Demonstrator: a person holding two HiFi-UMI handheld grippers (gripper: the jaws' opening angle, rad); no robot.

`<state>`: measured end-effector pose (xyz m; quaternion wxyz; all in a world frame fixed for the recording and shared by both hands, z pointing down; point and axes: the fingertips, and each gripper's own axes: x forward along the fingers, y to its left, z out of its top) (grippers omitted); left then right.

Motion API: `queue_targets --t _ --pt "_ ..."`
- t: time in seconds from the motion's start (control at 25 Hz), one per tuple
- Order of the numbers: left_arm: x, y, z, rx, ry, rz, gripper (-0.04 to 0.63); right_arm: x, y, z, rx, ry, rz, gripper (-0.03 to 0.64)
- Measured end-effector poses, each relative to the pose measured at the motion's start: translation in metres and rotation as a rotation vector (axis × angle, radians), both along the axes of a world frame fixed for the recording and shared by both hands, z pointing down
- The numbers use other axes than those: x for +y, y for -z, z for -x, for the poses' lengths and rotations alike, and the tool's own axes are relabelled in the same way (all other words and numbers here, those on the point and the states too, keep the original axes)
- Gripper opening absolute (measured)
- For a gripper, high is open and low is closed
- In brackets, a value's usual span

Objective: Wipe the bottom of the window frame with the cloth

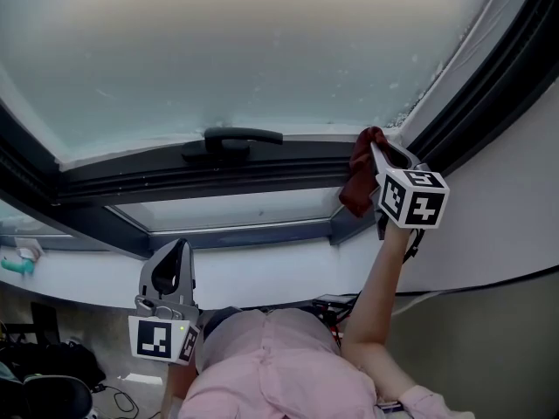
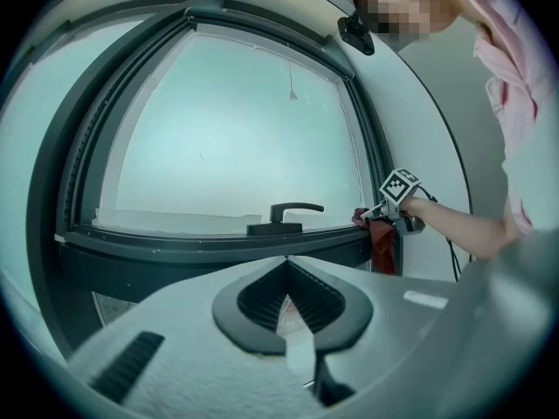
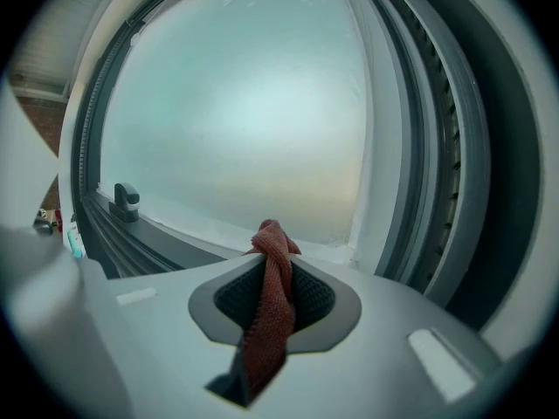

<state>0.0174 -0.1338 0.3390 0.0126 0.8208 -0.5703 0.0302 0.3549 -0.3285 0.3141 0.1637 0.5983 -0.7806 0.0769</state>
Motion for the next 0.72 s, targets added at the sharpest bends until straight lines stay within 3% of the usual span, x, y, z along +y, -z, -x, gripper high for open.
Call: queue_targets --t 0.72 --pt "-0.003 0.0 0.016 0.009 0.012 -0.009 -0.002 -0.004 -0.001 -0.029 0.062 -0.1 0.025 0.058"
